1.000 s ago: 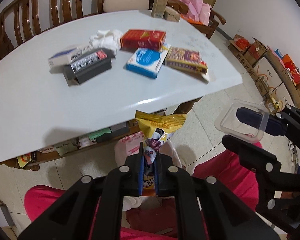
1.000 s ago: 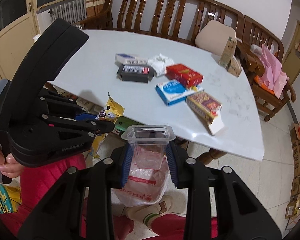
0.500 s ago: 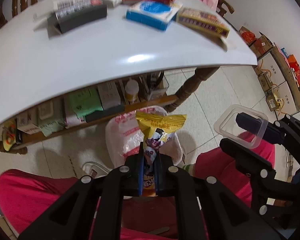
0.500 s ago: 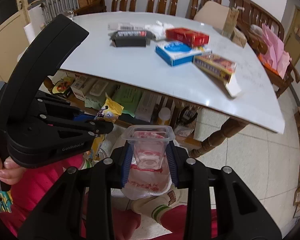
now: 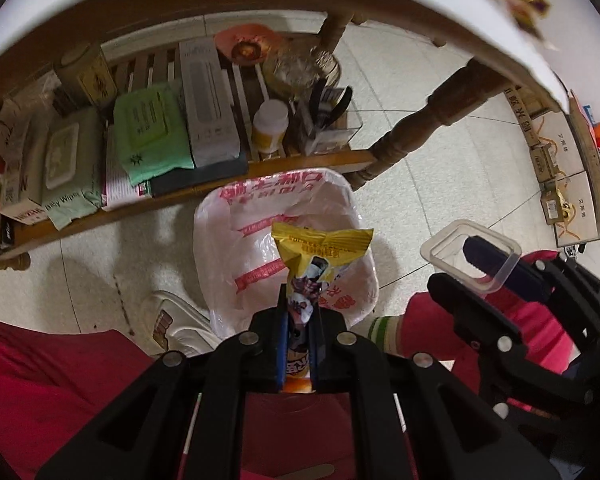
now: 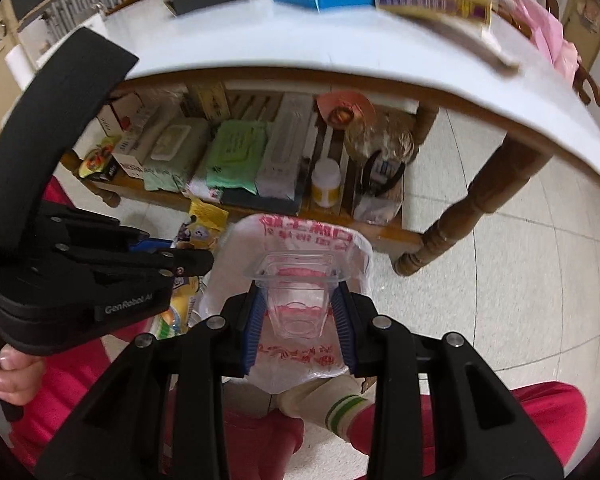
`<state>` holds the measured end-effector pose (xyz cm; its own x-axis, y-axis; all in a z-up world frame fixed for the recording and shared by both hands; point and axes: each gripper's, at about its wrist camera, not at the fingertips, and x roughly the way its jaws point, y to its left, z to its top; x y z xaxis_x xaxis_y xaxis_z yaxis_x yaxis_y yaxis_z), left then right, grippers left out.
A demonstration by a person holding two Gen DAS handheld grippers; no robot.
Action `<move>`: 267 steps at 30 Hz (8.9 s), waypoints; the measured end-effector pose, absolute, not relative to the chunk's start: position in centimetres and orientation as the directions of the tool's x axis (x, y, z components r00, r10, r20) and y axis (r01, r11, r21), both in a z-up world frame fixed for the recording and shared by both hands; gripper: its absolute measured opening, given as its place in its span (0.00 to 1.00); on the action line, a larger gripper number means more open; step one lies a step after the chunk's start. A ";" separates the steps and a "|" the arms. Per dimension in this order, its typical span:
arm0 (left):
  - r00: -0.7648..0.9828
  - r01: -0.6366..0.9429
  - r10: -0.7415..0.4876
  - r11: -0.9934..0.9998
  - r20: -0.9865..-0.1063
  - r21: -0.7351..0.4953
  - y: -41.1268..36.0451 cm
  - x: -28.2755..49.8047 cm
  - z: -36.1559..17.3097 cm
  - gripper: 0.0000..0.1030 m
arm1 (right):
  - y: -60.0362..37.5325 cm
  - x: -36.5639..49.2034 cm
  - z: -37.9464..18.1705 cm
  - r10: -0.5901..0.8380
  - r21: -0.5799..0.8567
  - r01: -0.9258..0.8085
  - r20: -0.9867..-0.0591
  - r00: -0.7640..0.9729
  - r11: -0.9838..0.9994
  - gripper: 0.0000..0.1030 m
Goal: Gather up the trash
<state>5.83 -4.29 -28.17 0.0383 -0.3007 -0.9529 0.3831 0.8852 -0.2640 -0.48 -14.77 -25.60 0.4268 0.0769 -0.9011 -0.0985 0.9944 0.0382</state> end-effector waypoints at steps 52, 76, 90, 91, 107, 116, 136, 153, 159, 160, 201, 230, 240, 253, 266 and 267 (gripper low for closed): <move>-0.264 0.146 -0.176 0.965 -0.948 -0.220 -5.0 12.6 -47.5 0.55 | -14.1 3.6 -44.6 0.162 0.167 0.023 -0.977 0.141 0.986 0.64; -0.022 0.322 -0.095 0.942 -0.995 -0.097 -2.0 7.0 -33.7 0.80 | -18.4 -0.5 -31.8 0.170 0.203 0.054 -0.914 0.369 0.978 0.77; 0.263 0.405 -0.257 0.904 -0.930 -0.136 3.6 8.2 -7.7 0.89 | -21.1 -1.7 -7.6 0.127 0.053 -0.127 -0.705 0.698 0.990 0.93; 0.277 0.409 -0.259 0.903 -0.925 -0.130 4.0 9.0 -5.6 0.89 | -21.2 -1.4 -6.0 0.151 0.065 -0.147 -0.691 0.707 0.987 0.93; 0.310 0.469 -0.213 0.882 -0.927 -0.046 3.5 16.6 5.6 0.92 | -23.2 3.4 10.7 0.263 0.028 -0.299 -0.556 0.789 0.954 0.93; 0.274 0.551 -0.157 0.834 -0.949 0.021 1.0 20.4 5.0 0.92 | -24.2 9.4 11.0 0.300 0.092 -0.310 -0.607 0.735 0.946 0.94; 0.089 0.635 -0.050 0.772 -0.995 0.018 -2.0 27.0 -6.6 0.92 | -20.6 18.8 2.5 0.272 0.033 -0.408 -0.794 0.543 0.912 0.93; -0.033 0.634 -0.042 0.772 -0.999 -0.054 -1.6 31.7 -13.4 0.92 | -15.7 25.4 -11.1 0.144 -0.031 -0.558 -0.953 0.267 0.829 0.93; -0.055 0.642 -0.037 0.764 -0.998 -0.063 -1.9 32.6 -14.9 0.92 | -15.3 26.5 -13.8 0.112 -0.036 -0.571 -0.969 0.221 0.820 0.93; -0.059 0.643 -0.037 0.763 -0.998 -0.067 -1.9 32.7 -15.1 0.92 | -15.2 26.7 -14.3 0.109 -0.035 -0.570 -0.971 0.215 0.821 0.93; 0.059 0.490 -0.163 0.864 -0.985 -0.114 3.0 32.7 -10.3 0.58 | -17.6 26.2 -10.3 0.065 -0.087 -0.394 -0.933 0.355 0.915 0.55; 0.323 0.542 -0.277 0.838 -0.905 -0.063 -0.7 13.5 3.5 0.58 | -16.9 5.0 7.5 0.155 -0.109 -0.314 -0.692 0.705 0.943 0.55; 0.295 0.570 -0.284 0.819 -0.913 -0.070 -1.8 7.8 0.6 0.58 | -14.5 -1.3 6.1 0.162 -0.146 -0.353 -0.687 0.708 0.924 0.55; 0.294 0.564 -0.321 0.819 -0.900 -0.108 -2.3 3.8 -3.9 0.58 | -12.8 -5.3 1.0 0.154 -0.145 -0.362 -0.718 0.679 0.921 0.55; 0.234 0.530 -0.314 0.835 -0.920 -0.150 -3.7 3.0 -11.2 0.58 | -12.5 -6.5 -6.6 0.109 -0.125 -0.312 -0.765 0.635 0.942 0.55; 0.228 0.526 -0.310 0.837 -0.923 -0.151 -3.8 3.0 -11.8 0.58 | -12.7 -6.4 -7.4 0.103 -0.119 -0.301 -0.769 0.631 0.946 0.55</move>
<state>2.98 -3.78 -11.77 0.2281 -0.3103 -0.9229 0.5259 0.8370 -0.1515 -6.42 -12.65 -7.43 0.6305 0.1034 -0.7693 -0.3010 0.9461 -0.1195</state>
